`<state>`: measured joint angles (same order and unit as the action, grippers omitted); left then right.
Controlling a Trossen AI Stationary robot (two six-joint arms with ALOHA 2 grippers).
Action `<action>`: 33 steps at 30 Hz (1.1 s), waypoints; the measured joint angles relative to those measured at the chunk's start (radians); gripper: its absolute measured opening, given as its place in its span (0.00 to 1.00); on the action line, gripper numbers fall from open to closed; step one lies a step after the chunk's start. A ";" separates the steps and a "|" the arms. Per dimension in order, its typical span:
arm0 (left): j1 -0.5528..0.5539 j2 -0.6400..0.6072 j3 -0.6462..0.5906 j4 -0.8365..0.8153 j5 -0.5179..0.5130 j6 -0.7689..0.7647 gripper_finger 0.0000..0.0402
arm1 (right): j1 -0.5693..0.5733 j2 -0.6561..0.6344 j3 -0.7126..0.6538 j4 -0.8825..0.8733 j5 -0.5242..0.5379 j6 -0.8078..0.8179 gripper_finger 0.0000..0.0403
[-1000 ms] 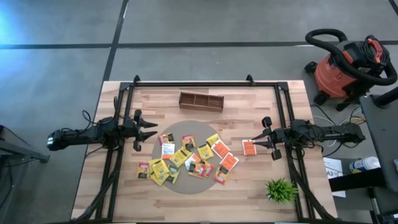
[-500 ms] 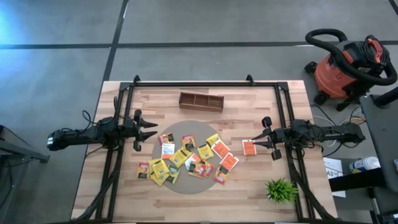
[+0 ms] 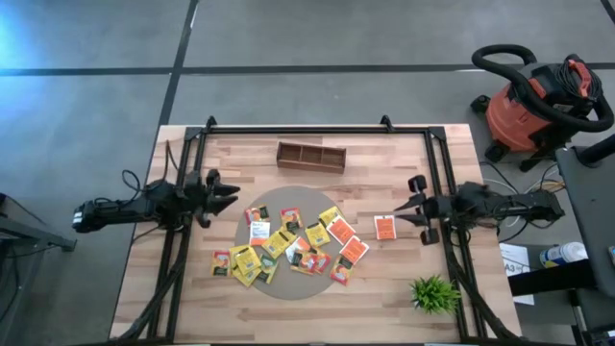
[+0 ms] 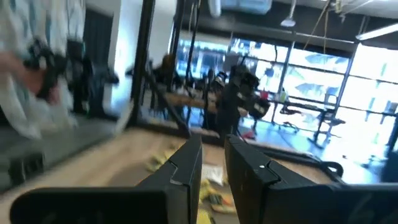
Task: Pick & Place Tea
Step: Put the white tea bag into the right compartment of the wooden organizer
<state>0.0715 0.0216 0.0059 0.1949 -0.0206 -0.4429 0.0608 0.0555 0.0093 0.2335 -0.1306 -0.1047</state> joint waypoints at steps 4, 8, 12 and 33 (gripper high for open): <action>0.000 0.000 0.000 0.042 -0.003 -0.216 0.38 | 0.000 0.000 0.000 0.063 0.000 0.093 0.17; 0.000 0.000 0.000 0.106 -0.025 -0.354 0.38 | 0.000 0.000 0.000 0.140 0.022 0.122 0.17; 0.000 0.000 0.000 0.190 -0.034 -0.471 0.38 | 0.000 0.000 0.000 0.288 0.109 0.308 0.17; 0.000 0.000 0.000 0.250 -0.285 -0.404 0.38 | -0.001 0.023 0.000 0.464 0.672 0.813 0.17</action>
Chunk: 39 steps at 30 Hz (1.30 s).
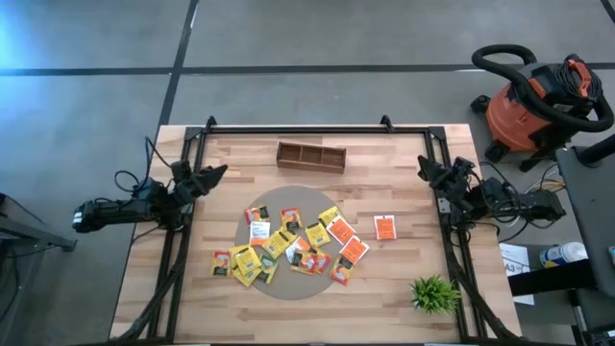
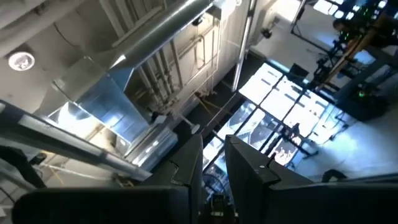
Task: Pick & Place Tea
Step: Put the white tea bag into the right compartment of the wooden organizer
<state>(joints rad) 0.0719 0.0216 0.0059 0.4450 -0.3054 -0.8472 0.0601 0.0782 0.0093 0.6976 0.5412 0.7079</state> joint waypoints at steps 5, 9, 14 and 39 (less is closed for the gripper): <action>0.002 0.000 0.000 -0.010 -0.106 -0.001 0.38 | 0.000 0.053 0.000 -0.001 -0.020 0.103 0.17; 0.002 0.008 0.000 -0.040 -0.130 0.003 0.38 | 0.001 0.119 0.000 -0.002 -0.040 0.175 0.17; 0.002 0.024 0.000 -0.056 -0.182 -0.104 0.38 | 0.001 0.221 0.000 -0.002 -0.055 0.259 0.17; -0.002 0.190 0.237 -0.028 0.018 0.029 0.38 | -0.001 0.527 0.241 -0.136 -0.122 0.157 0.56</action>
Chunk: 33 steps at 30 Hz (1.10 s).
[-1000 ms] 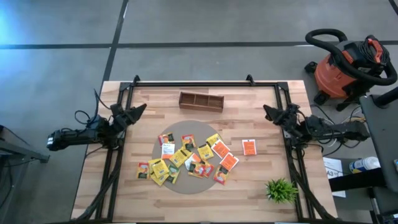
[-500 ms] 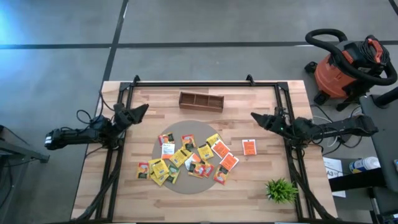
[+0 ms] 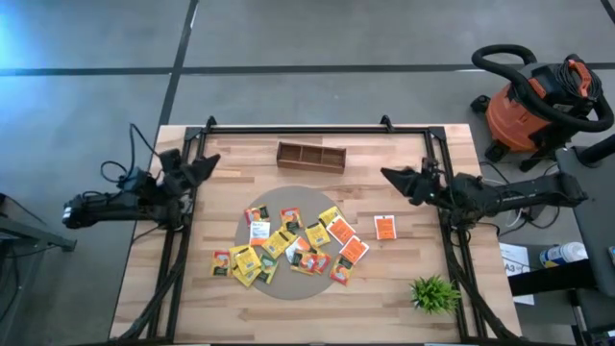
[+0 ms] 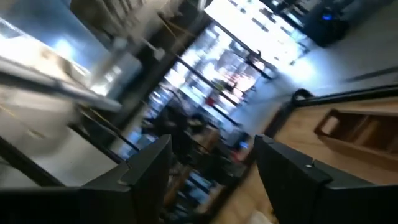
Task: Pick & Place Tea
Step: Put the white tea bag into the right compartment of the wooden organizer
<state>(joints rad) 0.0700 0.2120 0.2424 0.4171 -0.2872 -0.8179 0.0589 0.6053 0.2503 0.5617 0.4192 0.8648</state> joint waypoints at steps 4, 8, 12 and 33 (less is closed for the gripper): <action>0.000 0.036 0.055 -0.005 0.007 0.076 0.38 | -0.002 0.056 0.185 -0.406 0.034 -0.025 0.56; 0.000 0.069 0.082 -0.013 0.022 0.129 0.38 | -0.018 0.139 0.364 -0.814 0.054 0.032 0.56; 0.000 0.084 0.086 -0.046 0.025 0.145 0.38 | -0.040 0.222 0.495 -1.107 0.053 0.104 0.56; 0.126 0.294 0.081 -0.203 0.151 0.153 0.38 | -0.055 0.669 0.581 -1.502 -0.446 0.416 0.56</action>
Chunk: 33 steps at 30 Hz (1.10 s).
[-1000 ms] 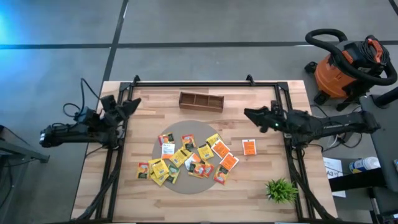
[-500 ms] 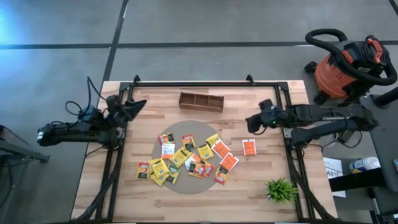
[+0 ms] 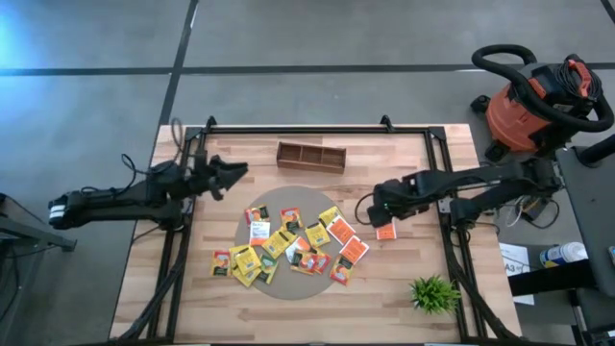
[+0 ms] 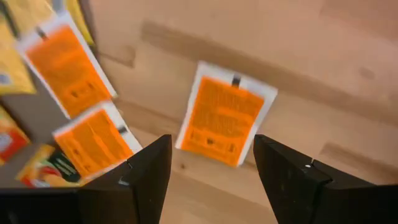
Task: Pick & Place Tea
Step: Put the white tea bag into the right compartment of the wooden organizer
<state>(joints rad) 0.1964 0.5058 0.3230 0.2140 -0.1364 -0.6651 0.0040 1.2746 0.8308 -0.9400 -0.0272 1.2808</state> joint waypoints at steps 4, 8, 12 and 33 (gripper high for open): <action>0.107 0.061 0.000 -0.015 0.148 -0.001 0.38 | 0.002 0.059 -0.015 0.001 -0.027 -0.005 0.56; 0.222 0.154 0.020 -0.020 0.321 0.010 0.38 | 0.001 0.089 -0.049 0.003 -0.032 -0.058 0.56; 0.281 0.262 0.078 -0.008 0.442 0.017 0.38 | -0.013 0.075 -0.106 0.011 -0.032 -0.121 0.56; -0.015 0.827 0.504 -0.145 0.293 0.412 0.38 | -0.103 -0.191 -0.404 0.394 -0.033 -0.295 0.56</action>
<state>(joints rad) 0.1812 1.3331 0.8273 0.0693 0.1565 -0.2527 -0.0986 1.0836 0.4272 -0.5464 -0.0601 0.9863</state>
